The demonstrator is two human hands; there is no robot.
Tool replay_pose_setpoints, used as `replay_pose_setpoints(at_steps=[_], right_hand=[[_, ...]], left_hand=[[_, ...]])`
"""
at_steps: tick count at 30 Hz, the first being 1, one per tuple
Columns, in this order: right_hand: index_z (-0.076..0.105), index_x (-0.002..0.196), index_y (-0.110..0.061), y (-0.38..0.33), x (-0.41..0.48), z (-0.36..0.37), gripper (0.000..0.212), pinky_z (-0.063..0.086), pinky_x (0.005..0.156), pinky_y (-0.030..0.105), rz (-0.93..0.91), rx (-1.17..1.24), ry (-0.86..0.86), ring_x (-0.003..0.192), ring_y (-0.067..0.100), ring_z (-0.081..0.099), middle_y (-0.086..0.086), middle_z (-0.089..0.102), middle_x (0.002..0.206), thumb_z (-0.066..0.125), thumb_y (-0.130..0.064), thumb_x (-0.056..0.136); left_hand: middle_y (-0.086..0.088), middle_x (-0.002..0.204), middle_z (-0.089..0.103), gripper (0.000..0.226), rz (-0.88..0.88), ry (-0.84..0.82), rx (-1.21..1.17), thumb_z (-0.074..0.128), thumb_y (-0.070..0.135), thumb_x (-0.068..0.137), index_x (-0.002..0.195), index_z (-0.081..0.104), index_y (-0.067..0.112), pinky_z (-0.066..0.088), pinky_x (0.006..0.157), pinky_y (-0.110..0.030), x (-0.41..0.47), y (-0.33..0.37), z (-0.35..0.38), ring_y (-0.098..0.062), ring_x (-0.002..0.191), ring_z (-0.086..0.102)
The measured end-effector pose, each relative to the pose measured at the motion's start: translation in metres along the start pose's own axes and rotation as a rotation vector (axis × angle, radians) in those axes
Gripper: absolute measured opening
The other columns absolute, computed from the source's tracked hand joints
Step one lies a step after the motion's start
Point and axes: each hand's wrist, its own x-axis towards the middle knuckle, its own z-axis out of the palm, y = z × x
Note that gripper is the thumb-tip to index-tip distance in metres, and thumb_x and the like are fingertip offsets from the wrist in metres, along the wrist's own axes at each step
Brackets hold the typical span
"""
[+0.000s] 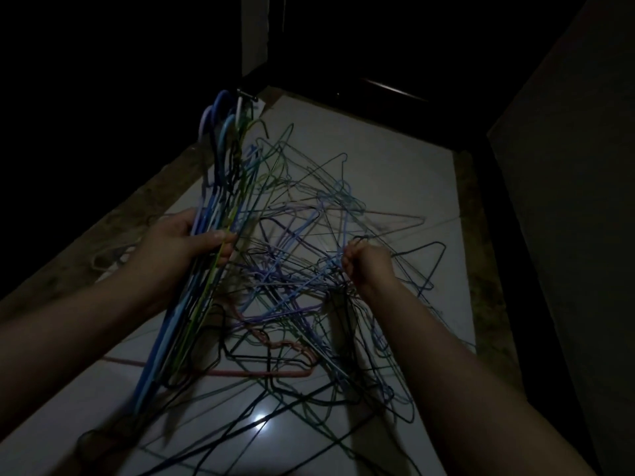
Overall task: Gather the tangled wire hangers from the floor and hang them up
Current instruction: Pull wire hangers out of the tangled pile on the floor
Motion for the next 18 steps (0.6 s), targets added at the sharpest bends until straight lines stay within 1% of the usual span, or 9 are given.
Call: replay_pose_setpoints(at_steps=[1, 2, 4, 5, 9, 12, 14, 16, 18], right_hand=[[0.047, 0.084, 0.0, 0.003, -0.002, -0.001, 0.031, 0.018, 0.03, 0.017, 0.007, 0.053, -0.031, 0.044, 0.011, 0.022, 0.003, 0.027, 0.056, 0.02, 0.003, 0.099], [0.047, 0.102, 0.0, 0.007, -0.005, 0.0, 0.028, 0.019, 0.031, 0.017, -0.002, 0.101, -0.06, 0.05, 0.012, 0.019, 0.004, 0.023, 0.061, 0.019, 0.006, 0.098], [0.035, 0.135, 0.001, 0.019, -0.011, -0.001, 0.043, 0.021, 0.031, 0.017, -0.003, 0.179, -0.1, 0.054, 0.013, 0.016, 0.005, 0.022, 0.065, 0.018, 0.009, 0.096], [0.03, 0.142, 0.0, 0.024, -0.01, -0.001, 0.046, 0.021, 0.031, 0.017, 0.003, 0.189, -0.102, 0.054, 0.013, 0.018, 0.005, 0.023, 0.065, 0.019, 0.008, 0.097], [0.039, 0.131, 0.001, 0.041, -0.019, -0.004, 0.036, 0.027, 0.036, 0.019, -0.151, 0.107, -0.055, 0.049, 0.013, 0.03, 0.006, 0.034, 0.065, 0.03, 0.01, 0.097], [0.044, 0.099, -0.004, 0.049, -0.029, -0.003, 0.028, 0.025, 0.039, 0.017, -0.283, 0.122, -0.102, 0.045, 0.01, 0.026, 0.003, 0.026, 0.065, 0.027, 0.017, 0.091], [0.038, 0.077, -0.009, 0.055, -0.036, -0.001, 0.03, 0.026, 0.041, 0.017, -0.383, 0.006, -0.081, 0.042, 0.007, 0.028, 0.002, 0.027, 0.063, 0.026, 0.016, 0.089], [0.04, 0.073, -0.012, 0.061, -0.041, -0.002, 0.032, 0.031, 0.047, 0.018, -0.477, -0.137, -0.025, 0.051, 0.01, 0.036, 0.003, 0.036, 0.064, 0.028, 0.013, 0.09], [0.047, 0.078, -0.012, 0.066, -0.048, -0.005, 0.03, 0.035, 0.054, 0.02, -0.518, -0.221, 0.007, 0.059, 0.014, 0.041, 0.004, 0.045, 0.068, 0.031, 0.009, 0.093]], left_hand=[[0.008, 0.058, 0.068, 0.022, -0.004, 0.003, 0.002, 0.048, -0.004, 0.091, 0.081, 0.058, 0.014, 0.052, 0.051, -0.013, 0.0, 0.0, 0.0, -0.002, 0.052, 0.063], [0.008, 0.058, 0.068, 0.023, -0.01, 0.007, -0.003, 0.048, -0.004, 0.091, 0.081, 0.058, 0.014, 0.053, 0.052, -0.013, 0.001, -0.001, 0.001, -0.002, 0.053, 0.064], [0.009, 0.058, 0.068, 0.023, -0.02, 0.013, -0.01, 0.048, -0.003, 0.091, 0.082, 0.058, 0.016, 0.053, 0.053, -0.013, 0.001, 0.0, 0.001, -0.002, 0.053, 0.064], [0.008, 0.058, 0.068, 0.023, -0.02, 0.015, -0.012, 0.048, -0.003, 0.091, 0.083, 0.059, 0.016, 0.053, 0.052, -0.013, 0.0, 0.0, 0.001, -0.002, 0.052, 0.063], [0.003, 0.064, 0.068, 0.018, -0.006, 0.019, -0.014, 0.048, -0.002, 0.092, 0.093, 0.06, 0.012, 0.05, 0.051, -0.012, -0.001, 0.0, -0.002, -0.002, 0.053, 0.063], [0.009, 0.057, 0.067, 0.022, -0.008, 0.022, -0.019, 0.048, -0.003, 0.092, 0.085, 0.058, 0.015, 0.048, 0.048, -0.011, -0.001, 0.0, -0.001, 0.0, 0.051, 0.062], [0.011, 0.056, 0.067, 0.022, -0.01, 0.023, -0.023, 0.047, -0.003, 0.092, 0.083, 0.057, 0.015, 0.048, 0.048, -0.011, -0.001, 0.001, 0.0, 0.0, 0.051, 0.062], [0.009, 0.057, 0.067, 0.022, -0.014, 0.012, -0.034, 0.047, -0.003, 0.092, 0.084, 0.058, 0.015, 0.049, 0.05, -0.012, -0.001, 0.001, 0.001, -0.001, 0.052, 0.062], [0.007, 0.058, 0.067, 0.021, -0.02, -0.003, -0.047, 0.047, -0.002, 0.092, 0.085, 0.059, 0.014, 0.051, 0.051, -0.014, 0.0, 0.002, 0.001, -0.002, 0.052, 0.061]])
